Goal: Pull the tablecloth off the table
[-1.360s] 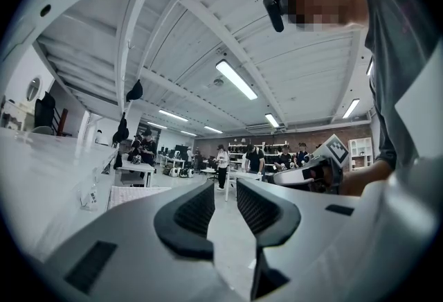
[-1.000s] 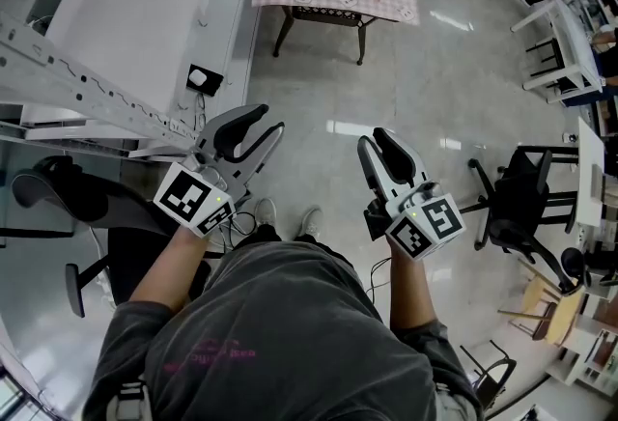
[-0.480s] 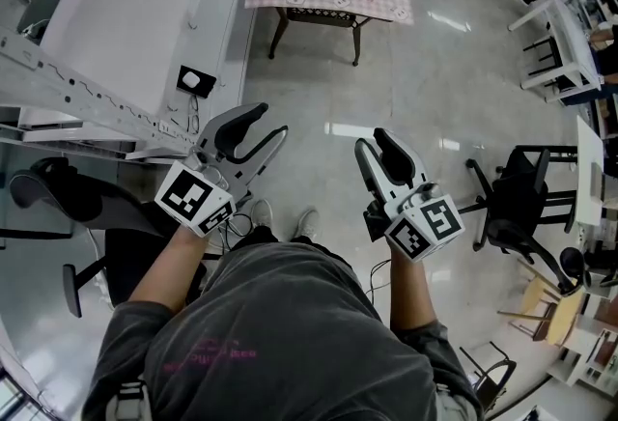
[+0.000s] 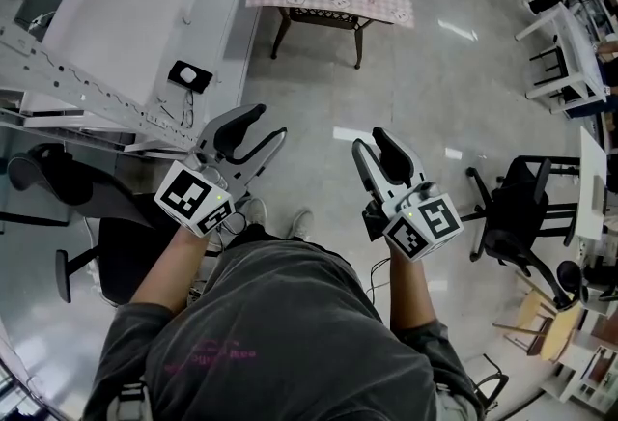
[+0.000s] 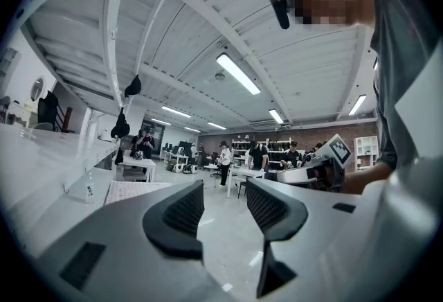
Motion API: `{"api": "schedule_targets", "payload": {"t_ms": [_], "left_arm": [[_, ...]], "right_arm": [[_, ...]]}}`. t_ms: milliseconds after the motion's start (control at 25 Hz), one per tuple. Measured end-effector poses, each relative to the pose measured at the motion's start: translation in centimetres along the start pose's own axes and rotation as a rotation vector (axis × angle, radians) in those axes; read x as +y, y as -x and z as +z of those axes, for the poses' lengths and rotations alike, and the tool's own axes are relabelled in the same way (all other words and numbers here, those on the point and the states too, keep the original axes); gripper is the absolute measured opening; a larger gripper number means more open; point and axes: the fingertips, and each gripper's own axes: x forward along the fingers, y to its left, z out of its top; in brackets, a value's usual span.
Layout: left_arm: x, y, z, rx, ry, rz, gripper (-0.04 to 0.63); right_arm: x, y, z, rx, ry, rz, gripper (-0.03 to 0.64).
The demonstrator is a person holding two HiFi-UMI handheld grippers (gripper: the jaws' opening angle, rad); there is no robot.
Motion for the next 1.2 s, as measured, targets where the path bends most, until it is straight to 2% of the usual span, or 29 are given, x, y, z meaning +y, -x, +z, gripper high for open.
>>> {"api": "schedule_targets", "payload": {"t_ms": [320, 560, 1200], "left_arm": [[-3.4, -1.9, -0.4, -0.009, 0.001, 0.028, 0.192], [-4.8, -3.1, -0.9, 0.016, 0.000, 0.033, 0.195], [-1.6, -7.5, -0.8, 0.016, 0.005, 0.044, 0.196]], "right_arm": [[-2.9, 3.4, -0.1, 0.003, -0.010, 0.016, 0.144], [-4.8, 4.7, -0.3, 0.000, -0.026, 0.021, 0.144], [-9.3, 1.7, 0.9, -0.009, -0.029, 0.038, 0.144]]}}
